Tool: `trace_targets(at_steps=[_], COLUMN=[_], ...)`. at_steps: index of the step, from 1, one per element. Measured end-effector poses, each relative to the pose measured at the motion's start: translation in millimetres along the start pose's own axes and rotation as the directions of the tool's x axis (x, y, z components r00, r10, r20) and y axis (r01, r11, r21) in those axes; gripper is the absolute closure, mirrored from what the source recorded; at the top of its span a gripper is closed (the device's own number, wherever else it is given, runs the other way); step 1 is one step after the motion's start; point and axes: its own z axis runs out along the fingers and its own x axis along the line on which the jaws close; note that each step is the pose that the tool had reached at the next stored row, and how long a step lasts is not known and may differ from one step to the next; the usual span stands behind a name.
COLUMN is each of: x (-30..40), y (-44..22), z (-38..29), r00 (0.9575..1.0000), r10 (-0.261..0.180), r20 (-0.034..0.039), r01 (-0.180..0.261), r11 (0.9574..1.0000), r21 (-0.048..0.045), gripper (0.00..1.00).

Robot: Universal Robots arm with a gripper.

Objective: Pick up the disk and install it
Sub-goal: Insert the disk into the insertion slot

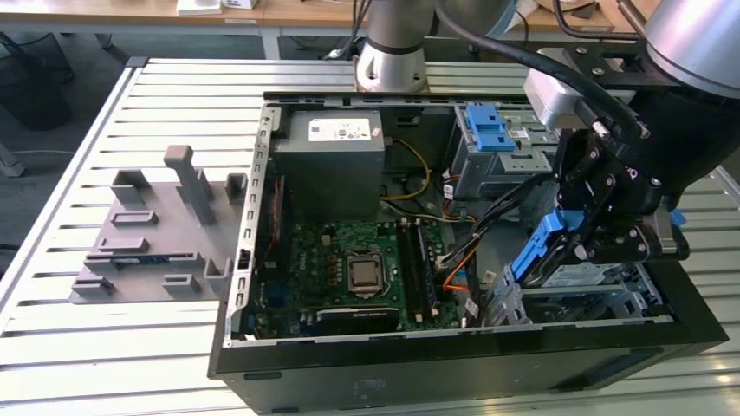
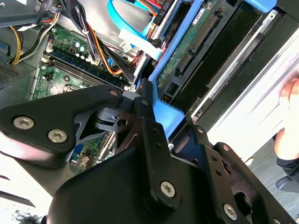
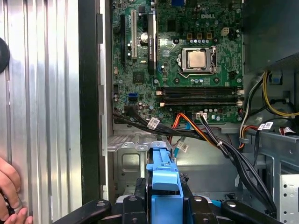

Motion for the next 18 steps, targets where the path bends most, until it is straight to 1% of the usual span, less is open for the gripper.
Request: trace_targets(at_steps=[4,5,7,8,10,13,15,17,18], x=[0.0,0.0,0.0,0.0,0.0,0.0,0.0,0.0,0.0], y=[0.0,0.0,0.0,0.0,0.0,0.0,0.0,0.0,0.0], z=[0.0,0.0,0.1,0.2,1.2,4.7,7.4,9.4,10.1], r00=[1.0000,1.0000,1.0000,1.0000,1.0000,1.0000,1.0000,1.0000,1.0000], r10=[0.000,0.000,0.000,0.000,0.000,0.000,0.000,0.000,0.000], r20=[-0.0003,-0.0001,0.0002,0.0001,0.0003,0.0000,0.0001,0.0001,0.0000], r01=[0.000,0.000,0.000,0.000,0.000,0.000,0.000,0.000,0.000], r11=[1.0000,1.0000,1.0000,1.0000,1.0000,1.0000,1.0000,1.0000,1.0000], r21=[0.0000,0.0000,0.0000,0.0000,0.0000,0.0000,0.0000,0.0000,-0.0001], gripper=[0.62,0.57,0.57,0.50,0.50,0.50,0.52,0.64,0.64])
